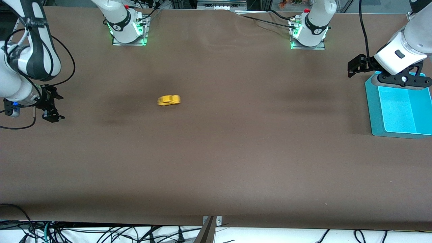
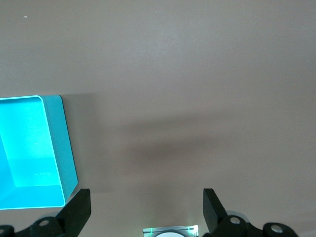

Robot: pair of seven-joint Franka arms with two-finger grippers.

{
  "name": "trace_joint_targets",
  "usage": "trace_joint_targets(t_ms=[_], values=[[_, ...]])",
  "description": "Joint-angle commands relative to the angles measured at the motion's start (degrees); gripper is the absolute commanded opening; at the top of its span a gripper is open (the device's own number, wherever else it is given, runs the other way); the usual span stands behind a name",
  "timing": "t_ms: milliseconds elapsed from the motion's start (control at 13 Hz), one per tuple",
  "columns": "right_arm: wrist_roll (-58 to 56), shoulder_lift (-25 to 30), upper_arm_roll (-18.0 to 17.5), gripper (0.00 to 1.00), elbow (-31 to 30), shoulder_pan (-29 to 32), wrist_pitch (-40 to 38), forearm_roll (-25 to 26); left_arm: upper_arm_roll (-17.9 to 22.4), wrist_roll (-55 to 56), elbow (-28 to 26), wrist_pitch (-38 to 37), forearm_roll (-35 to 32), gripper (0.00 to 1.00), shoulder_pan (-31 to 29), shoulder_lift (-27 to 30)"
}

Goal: Wind and store yellow beetle car
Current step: 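Open the right gripper and lift it, letting the car roll away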

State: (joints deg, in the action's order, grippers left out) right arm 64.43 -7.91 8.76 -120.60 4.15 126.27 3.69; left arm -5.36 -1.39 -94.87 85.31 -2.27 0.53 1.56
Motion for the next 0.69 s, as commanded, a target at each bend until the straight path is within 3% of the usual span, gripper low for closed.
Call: trace_joint_targets(t_ms=[0, 154, 309, 617], values=[[1.1, 4.6, -1.7, 1.00, -0.8, 0.3, -1.2, -0.3, -0.2, -0.9, 1.8, -1.4, -1.2, 1.00, -0.2, -0.9], [0.7, 7.4, -5.0, 1.00, -0.7, 0.3, -2.9, -1.1, -0.2, -0.9, 1.8, -1.4, -1.2, 1.00, -0.3, -0.9], [-0.5, 9.3, -5.9, 1.00, 0.5, 0.3, -7.5, -0.6, -0.2, -0.9, 1.8, -1.4, -1.2, 1.00, -0.3, -0.9], [-14.9, 13.4, -8.5, 1.00, 5.6, 0.3, -20.2, -0.7, -0.2, -0.9, 1.6, -1.5, -1.1, 1.00, -0.2, -0.9]])
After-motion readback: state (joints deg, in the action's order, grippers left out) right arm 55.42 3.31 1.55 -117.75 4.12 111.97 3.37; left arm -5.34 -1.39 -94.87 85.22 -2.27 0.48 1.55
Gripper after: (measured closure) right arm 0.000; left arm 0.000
